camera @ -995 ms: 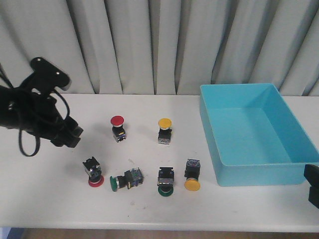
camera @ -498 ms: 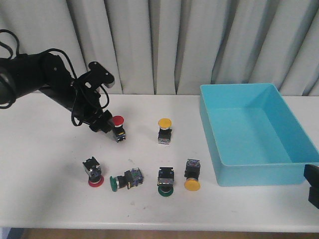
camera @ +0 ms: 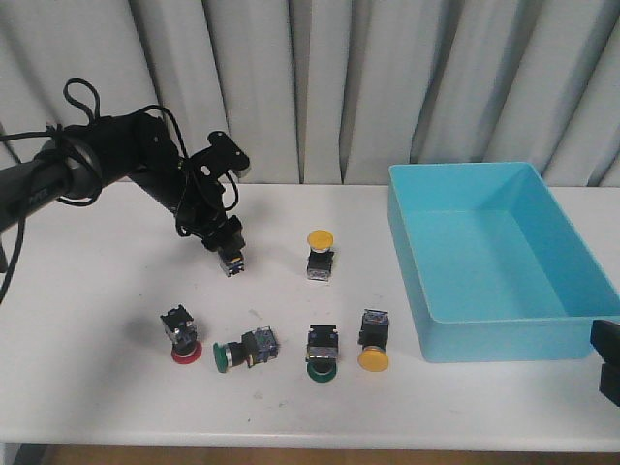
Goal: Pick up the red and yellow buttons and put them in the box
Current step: 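Reach the left gripper down to the red mushroom button, then close the left gripper on the red button and lift it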
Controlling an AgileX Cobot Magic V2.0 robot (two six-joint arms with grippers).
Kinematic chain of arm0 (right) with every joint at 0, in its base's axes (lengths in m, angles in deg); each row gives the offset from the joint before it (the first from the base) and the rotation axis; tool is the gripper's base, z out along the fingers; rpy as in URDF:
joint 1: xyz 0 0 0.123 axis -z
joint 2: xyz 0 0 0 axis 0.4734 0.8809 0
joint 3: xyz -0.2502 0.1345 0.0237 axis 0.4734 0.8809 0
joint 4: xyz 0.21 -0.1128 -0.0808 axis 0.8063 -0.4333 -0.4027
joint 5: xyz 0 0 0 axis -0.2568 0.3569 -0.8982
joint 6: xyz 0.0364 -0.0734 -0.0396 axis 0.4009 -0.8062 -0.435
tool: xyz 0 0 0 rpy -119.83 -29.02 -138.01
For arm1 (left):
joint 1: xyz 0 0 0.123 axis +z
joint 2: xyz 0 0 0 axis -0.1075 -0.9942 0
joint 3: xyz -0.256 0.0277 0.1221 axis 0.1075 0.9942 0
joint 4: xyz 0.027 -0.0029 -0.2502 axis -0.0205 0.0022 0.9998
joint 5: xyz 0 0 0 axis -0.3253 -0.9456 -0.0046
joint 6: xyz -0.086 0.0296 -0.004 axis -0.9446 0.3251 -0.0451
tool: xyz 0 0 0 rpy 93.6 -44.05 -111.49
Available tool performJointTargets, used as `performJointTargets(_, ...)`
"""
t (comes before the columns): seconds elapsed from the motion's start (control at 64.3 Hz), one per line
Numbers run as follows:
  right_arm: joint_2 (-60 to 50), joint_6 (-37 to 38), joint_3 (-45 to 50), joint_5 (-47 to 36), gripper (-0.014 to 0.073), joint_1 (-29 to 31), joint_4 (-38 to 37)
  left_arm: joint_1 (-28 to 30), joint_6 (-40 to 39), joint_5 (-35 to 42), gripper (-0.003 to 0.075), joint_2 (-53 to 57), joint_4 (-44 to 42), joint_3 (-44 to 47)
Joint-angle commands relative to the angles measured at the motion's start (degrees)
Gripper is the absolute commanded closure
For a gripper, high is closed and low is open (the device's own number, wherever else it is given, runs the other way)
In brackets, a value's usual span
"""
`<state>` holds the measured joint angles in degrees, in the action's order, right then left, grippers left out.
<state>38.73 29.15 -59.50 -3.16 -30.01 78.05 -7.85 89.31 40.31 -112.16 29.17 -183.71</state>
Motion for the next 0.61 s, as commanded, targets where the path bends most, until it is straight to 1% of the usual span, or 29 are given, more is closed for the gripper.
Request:
performJointTargets(0.0,0.4,-0.6,-1.4,-3.6,0.0053,0.5,-0.6,-0.3,0.2,0.6,0.0192,1.6,2.0,-3.6)
performJointTargets(0.358,0.4,-0.6,-1.4,-3.2,0.0053,0.5,-0.6,-0.3,0.4,2.9,0.0197,-2.1,2.1,-4.1)
performJointTargets(0.435,0.4,-0.6,-1.4,-2.7,0.0053,0.5,-0.6,-0.3,0.4,2.9,0.021,-2.4,2.2,-4.1)
performJointTargets(0.451,0.4,-0.6,-1.4,-1.8,0.0053,0.5,-0.6,-0.3,0.4,3.5,0.0326,-2.9,3.0,-4.1)
performJointTargets(0.591,0.4,-0.6,-1.4,-1.8,0.0053,0.5,-0.7,-0.3,0.4,3.8,0.0414,-2.9,4.5,-4.1)
